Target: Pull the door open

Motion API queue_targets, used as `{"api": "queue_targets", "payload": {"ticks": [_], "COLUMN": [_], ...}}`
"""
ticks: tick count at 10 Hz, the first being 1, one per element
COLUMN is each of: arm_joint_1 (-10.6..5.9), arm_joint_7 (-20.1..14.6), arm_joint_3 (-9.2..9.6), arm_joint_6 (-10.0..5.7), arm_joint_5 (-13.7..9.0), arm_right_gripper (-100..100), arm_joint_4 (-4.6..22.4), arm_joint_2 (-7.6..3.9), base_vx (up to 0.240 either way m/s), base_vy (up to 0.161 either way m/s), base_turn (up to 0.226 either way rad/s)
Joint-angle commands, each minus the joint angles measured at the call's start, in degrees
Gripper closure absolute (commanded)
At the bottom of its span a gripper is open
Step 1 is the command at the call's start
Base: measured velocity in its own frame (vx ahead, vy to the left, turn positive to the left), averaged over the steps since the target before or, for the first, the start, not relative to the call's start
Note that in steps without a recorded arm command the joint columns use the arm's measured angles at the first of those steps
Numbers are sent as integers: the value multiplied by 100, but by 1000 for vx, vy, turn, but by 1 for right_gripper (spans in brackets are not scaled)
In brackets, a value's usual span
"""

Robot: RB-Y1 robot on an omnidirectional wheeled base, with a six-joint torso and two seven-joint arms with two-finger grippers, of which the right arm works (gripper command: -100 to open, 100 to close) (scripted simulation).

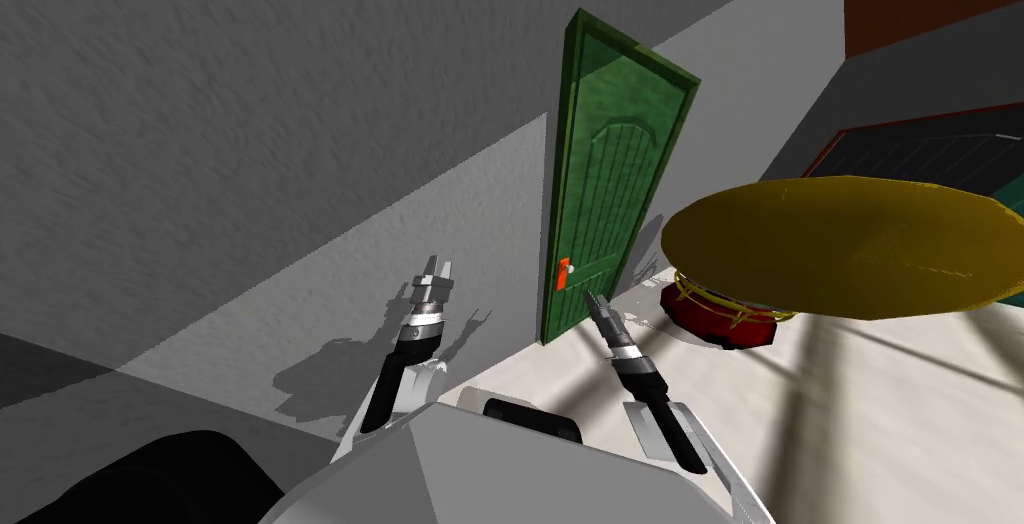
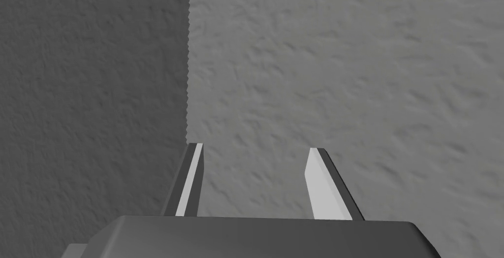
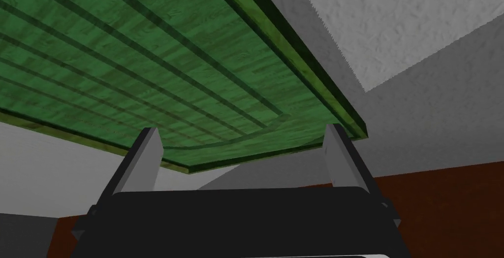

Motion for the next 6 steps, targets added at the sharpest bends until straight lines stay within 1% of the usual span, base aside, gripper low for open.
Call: {"api": "queue_targets", "payload": {"ticks": [1,6], "arm_joint_1": [-81,-369], "arm_joint_7": [208,769], "arm_joint_3": [15,35], "arm_joint_6": [-19,-105], "arm_joint_5": [166,631], "arm_right_gripper": [-100,-100], "arm_joint_4": [228,973], "arm_joint_2": [-101,-404], "base_vx": [83,77], "base_vy": [-80,-90], "base_turn": [111,106]}}
